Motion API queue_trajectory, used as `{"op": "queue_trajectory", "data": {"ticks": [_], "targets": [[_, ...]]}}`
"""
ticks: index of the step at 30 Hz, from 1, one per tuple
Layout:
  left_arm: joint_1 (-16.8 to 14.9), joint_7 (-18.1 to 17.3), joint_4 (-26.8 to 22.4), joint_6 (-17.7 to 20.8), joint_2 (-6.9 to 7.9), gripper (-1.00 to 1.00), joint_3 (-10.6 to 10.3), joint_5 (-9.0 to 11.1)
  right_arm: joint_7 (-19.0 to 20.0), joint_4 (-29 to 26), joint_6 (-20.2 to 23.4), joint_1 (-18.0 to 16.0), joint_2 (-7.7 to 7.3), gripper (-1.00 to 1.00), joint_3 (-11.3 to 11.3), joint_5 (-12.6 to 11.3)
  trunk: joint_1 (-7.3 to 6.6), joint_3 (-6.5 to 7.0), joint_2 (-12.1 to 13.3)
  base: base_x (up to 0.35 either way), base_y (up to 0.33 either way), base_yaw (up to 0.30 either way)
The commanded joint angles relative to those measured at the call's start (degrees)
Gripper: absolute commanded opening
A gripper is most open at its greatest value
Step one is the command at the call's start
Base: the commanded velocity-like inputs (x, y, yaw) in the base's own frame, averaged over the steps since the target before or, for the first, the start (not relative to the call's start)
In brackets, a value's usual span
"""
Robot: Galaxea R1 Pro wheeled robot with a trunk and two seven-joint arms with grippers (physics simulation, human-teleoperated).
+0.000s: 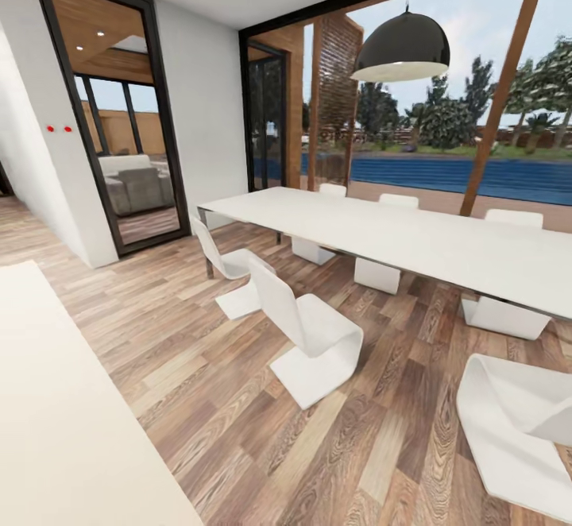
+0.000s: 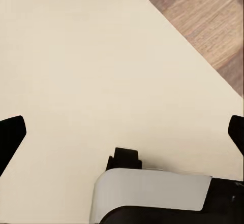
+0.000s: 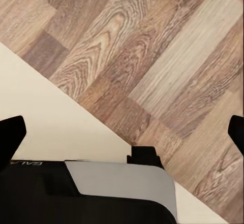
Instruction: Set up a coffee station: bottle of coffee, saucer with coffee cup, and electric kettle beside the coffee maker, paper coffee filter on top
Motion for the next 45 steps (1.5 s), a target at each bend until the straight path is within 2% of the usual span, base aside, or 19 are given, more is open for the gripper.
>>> {"op": "queue_trajectory", "data": {"ticks": [1,5,11,14,17,21,24,35,45], "targets": [[-0.93,0.03,-0.42,-0.22,0.04,1.0,0.93,0.08,-0.01,-1.86,0.05,0.01,0.0,1.0,-0.01,0.02,0.0,-0.13,-0.03,0.0,0.0,0.2],[-2.63,-0.22,-1.17,-0.86,-0.28,1.0,2.85,0.04,-0.05,-6.06,-0.04,0.01,0.01,1.0,0.01,0.05,0.0,-0.35,-0.03,0.0,0.0,0.199],[-2.68,-0.42,-1.07,-5.64,-0.54,1.0,2.77,-0.61,-0.07,-7.5,-0.2,0.01,0.01,1.0,0.15,0.87,0.0,-0.7,-0.03,0.0,0.0,0.199],[-2.41,-0.67,-0.83,-7.01,-0.63,1.0,2.8,-0.73,-0.21,-7.56,-1.79,0.01,-0.08,1.0,0.17,1.78,0.0,-0.87,-0.03,0.0,0.0,0.199],[-2.26,-0.76,-0.75,-7.39,-0.66,1.0,2.86,-0.79,-0.23,-7.51,-4.09,0.01,-0.44,1.0,0.17,2.05,0.0,-1.04,-0.03,0.0,0.0,0.199],[-2.14,-0.66,-0.66,-7.72,-0.52,1.0,2.96,-0.82,-0.24,-6.31,-7.65,0.01,-2.13,1.0,0.17,2.39,0.0,-1.27,-0.03,0.0,0.0,0.199],[-2.11,-0.63,-0.63,-7.79,-0.39,1.0,2.98,-0.85,-0.24,-5.17,-8.92,0.01,-2.67,1.0,0.17,2.41,0.0,-1.45,-0.03,0.0,0.0,0.193],[-2.16,-0.82,-0.43,-8.14,-0.29,1.0,2.9,-0.96,-0.15,-4.35,-9.65,0.01,-2.89,1.0,0.26,2.48,0.0,-2.15,-0.03,0.014,0.0,0.185],[-2.17,-0.74,-0.29,-8.64,-0.08,1.0,3.13,-0.78,-0.07,-4.33,-9.65,0.01,-2.9,1.0,0.27,2.49,0.0,-2.8,-0.03,0.285,0.0,0.181]]}}
